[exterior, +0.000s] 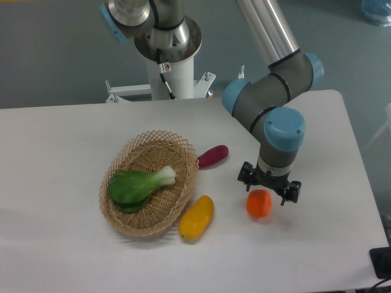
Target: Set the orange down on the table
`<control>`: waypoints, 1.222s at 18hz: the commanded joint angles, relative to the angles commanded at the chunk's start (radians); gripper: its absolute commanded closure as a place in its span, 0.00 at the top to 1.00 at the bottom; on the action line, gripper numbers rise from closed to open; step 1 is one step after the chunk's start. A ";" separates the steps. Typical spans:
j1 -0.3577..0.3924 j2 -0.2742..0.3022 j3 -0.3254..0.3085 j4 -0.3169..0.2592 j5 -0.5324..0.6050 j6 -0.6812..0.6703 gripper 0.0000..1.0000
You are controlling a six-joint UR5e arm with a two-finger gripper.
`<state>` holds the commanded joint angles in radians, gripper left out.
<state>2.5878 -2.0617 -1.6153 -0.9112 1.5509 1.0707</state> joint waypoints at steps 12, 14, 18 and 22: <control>0.002 0.015 0.023 0.008 0.003 0.003 1.00; 0.006 0.015 0.060 -0.001 0.012 0.006 1.00; 0.008 0.032 0.121 -0.017 0.086 0.050 1.00; 0.023 0.072 0.218 -0.196 0.091 0.092 1.00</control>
<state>2.6107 -1.9897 -1.3977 -1.1070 1.6414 1.1626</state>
